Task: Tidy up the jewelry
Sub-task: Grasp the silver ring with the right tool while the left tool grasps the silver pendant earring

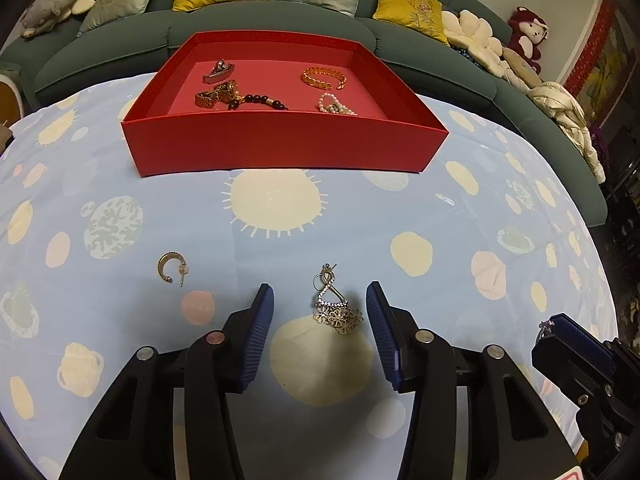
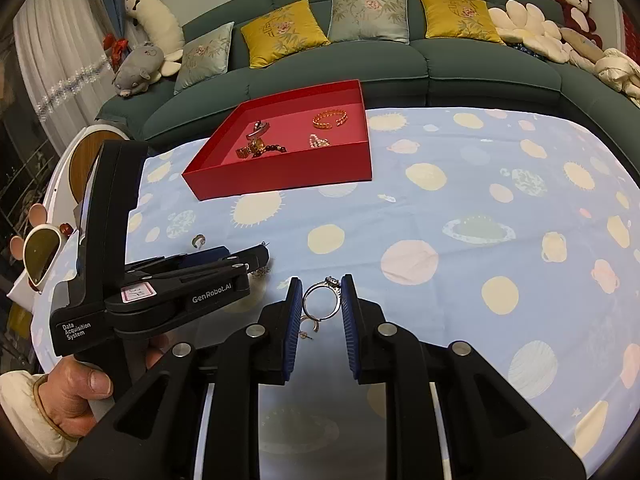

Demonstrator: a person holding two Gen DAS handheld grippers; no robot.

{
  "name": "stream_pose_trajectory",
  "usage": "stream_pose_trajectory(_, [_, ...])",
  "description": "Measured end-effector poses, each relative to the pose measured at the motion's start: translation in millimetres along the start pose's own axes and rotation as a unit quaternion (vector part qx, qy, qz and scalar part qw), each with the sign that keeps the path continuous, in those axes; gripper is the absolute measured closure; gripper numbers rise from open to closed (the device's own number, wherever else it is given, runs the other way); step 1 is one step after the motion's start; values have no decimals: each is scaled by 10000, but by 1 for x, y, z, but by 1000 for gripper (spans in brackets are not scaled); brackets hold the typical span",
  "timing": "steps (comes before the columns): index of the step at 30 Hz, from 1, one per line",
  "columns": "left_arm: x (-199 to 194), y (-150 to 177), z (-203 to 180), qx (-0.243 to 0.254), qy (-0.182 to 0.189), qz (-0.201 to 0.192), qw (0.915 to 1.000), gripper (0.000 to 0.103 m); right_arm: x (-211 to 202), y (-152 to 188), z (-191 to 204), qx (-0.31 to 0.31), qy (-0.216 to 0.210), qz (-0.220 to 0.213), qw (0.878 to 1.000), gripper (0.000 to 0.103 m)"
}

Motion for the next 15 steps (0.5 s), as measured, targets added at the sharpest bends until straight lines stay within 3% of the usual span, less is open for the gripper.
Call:
stream_pose_trajectory(3, [2,1,0,100,-82,-58,9999,72,-1,1,-1,21,2,-14,10000,84])
stream_pose_trajectory(5, [3,0,1,96,-89,-65,9999,85,-1,0,-1,35,2,-19,10000,84])
stream_pose_trajectory(8, [4,-1,1,58,-4,-77,10000,94,-1,0,-2,49,-11,-14,10000,84])
stream_pose_trajectory(15, [-2,0,-7,222,4,-185,9996,101,-2,-1,-4,99,-16,-43,9999,84])
Point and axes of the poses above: each gripper's, at about its wrist camera, not at the fingertips, and x roughly the way its jaws point, z to its left, y to its underside, the point moved 5 cm from there along x, roughly the way its jaws point, and after that the axes turned 6 degrees about y, right-handed, at the moved point
